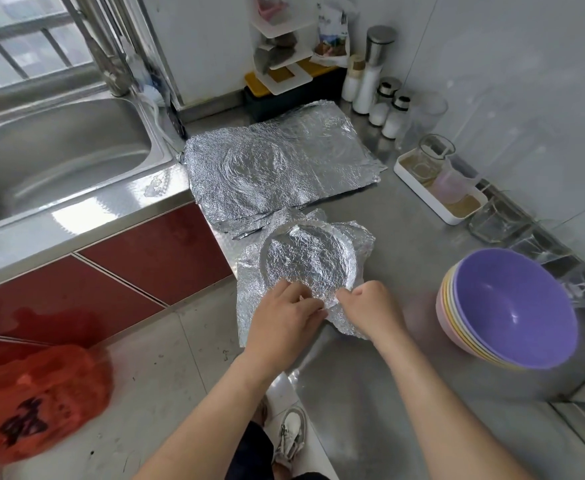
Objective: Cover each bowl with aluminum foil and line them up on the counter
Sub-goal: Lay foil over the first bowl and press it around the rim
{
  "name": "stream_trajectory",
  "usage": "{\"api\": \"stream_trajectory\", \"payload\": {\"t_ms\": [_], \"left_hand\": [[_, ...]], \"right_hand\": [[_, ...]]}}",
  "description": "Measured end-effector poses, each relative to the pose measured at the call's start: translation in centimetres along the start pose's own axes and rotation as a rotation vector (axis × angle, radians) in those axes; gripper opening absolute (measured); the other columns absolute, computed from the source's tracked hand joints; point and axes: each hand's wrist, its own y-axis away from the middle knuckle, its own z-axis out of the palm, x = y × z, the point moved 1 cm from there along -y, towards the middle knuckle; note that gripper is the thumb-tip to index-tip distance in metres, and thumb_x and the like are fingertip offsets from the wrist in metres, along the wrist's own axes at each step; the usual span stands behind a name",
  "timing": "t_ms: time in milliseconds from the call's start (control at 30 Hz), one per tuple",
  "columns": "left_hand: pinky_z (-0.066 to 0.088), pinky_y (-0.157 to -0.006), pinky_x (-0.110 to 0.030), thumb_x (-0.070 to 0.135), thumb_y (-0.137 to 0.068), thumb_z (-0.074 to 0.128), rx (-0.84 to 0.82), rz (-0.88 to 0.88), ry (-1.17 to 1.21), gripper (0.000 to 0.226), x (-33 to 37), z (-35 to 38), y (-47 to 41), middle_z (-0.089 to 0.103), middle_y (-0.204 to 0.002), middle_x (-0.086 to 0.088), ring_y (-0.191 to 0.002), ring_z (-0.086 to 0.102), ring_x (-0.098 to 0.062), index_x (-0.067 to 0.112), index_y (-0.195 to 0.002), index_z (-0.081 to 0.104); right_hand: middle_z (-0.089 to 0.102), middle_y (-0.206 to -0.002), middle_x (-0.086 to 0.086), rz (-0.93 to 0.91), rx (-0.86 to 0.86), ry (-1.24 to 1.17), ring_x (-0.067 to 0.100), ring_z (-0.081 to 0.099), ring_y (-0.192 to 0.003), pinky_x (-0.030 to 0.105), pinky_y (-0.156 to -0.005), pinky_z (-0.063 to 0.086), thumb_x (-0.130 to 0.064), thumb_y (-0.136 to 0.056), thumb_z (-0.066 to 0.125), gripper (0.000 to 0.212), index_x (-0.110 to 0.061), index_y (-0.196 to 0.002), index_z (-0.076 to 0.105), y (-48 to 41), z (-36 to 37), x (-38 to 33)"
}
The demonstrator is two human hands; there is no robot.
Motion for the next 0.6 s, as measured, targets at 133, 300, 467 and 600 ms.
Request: {"api": "stream_trajectory", "payload": {"t_ms": [133, 300, 467, 600], "left_hand": [[0.044, -0.065, -0.029, 0.038, -0.09, 0.054, 0.024, 0.032, -0.019, 0.028, 0.0, 0.4, 0.0, 0.061, -0.082, 0.005, -0.075, 0.049, -0.018, 0.021, -0.082, 0.074], [0.044, -0.062, -0.031, 0.032, -0.091, 0.056, 0.051, 0.11, -0.069, 0.027, 0.3, 0.8, -0.2, 0.06, -0.077, 0.003, -0.071, 0.051, -0.019, 0.017, -0.074, 0.071], [0.046, -0.06, -0.037, 0.029, -0.092, 0.056, 0.011, 0.06, -0.042, 0.025, 1.9, 1.6, -0.5, 0.057, -0.075, 0.0, -0.069, 0.051, -0.023, 0.016, -0.073, 0.066], [0.046, -0.064, -0.033, 0.033, -0.091, 0.053, -0.023, 0.035, -0.016, 0.024, 2.8, 1.4, -0.7, 0.06, -0.08, 0.003, -0.075, 0.053, -0.021, 0.018, -0.08, 0.068]], "right_hand": [[0.025, -0.041, 0.0, 0.022, 0.002, -0.113, 0.02, 0.025, -0.045, 0.032, -0.047, 0.021, -0.023, -0.082, 0.058, 0.05, -0.016, -0.042, 0.029, -0.1, 0.4, -0.2], [0.024, -0.05, 0.004, 0.023, -0.017, -0.194, 0.019, 0.021, -0.052, 0.03, -0.048, 0.018, -0.019, -0.081, 0.057, 0.042, -0.015, -0.048, 0.031, -0.4, 0.5, -0.2], [0.022, -0.05, 0.003, -0.015, -0.028, -0.009, 0.019, 0.02, -0.051, 0.032, -0.046, 0.019, -0.025, -0.083, 0.056, 0.045, -0.016, -0.049, 0.028, -1.2, -1.3, 0.0], [0.028, -0.047, 0.003, -0.045, 0.009, 0.09, 0.023, 0.027, -0.049, 0.033, -0.047, 0.022, -0.03, -0.084, 0.055, 0.046, -0.014, -0.05, 0.029, -1.8, -2.8, 0.4]]}}
